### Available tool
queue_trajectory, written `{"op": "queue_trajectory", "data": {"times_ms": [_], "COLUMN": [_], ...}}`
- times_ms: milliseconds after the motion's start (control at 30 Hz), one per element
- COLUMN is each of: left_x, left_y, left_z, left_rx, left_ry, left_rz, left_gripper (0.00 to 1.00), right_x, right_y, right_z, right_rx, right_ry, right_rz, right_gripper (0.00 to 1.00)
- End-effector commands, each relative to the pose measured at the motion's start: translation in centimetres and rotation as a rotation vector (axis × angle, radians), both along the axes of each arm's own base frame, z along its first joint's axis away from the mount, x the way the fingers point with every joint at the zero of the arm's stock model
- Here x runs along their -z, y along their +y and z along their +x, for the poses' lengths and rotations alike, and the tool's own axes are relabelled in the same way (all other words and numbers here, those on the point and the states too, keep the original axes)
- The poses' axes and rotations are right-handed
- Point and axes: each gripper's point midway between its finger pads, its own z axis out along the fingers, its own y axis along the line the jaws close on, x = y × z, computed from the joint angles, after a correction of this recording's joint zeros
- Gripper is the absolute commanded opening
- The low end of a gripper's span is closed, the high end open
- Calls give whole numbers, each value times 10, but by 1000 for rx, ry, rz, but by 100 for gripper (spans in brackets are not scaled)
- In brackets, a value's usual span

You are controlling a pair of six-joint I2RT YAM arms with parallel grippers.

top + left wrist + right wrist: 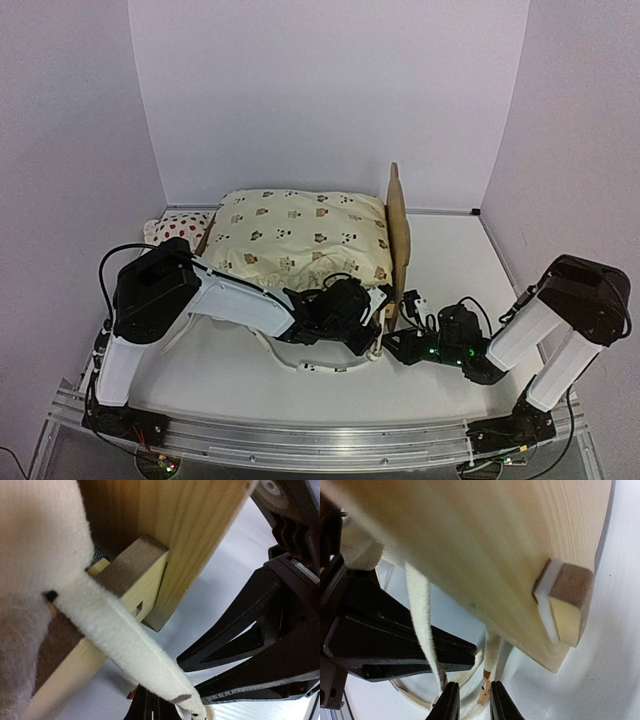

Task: Set up the pet bed

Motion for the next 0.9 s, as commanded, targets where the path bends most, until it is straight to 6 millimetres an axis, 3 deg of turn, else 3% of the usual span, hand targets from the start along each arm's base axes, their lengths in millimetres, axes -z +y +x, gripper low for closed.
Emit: {"op": "queue_trajectory", "data": {"times_ms": [0,267,567,867], "left_x": [-59,-78,-80,-87], "left_y": [-15,-10,-4,-5], "left_z": [5,1,-1,-7], "left_rx": [5,14,11,37], "left_ry": [-29,-38,-28,-2], "left_rz": [-141,-180,-190,-212], "left_gripper": [0,0,0,0], "right_x": [-31,-28,-10,-26], "right_y": [26,34,31,39], "right_z": [-5,-1,4,0], "right_rx": [-87,-97,-82,-132], "right_ry": [-63,-99,-98,-162], "right_rz": [64,25,-31,25], "right_gripper": [23,23,25,31]}}
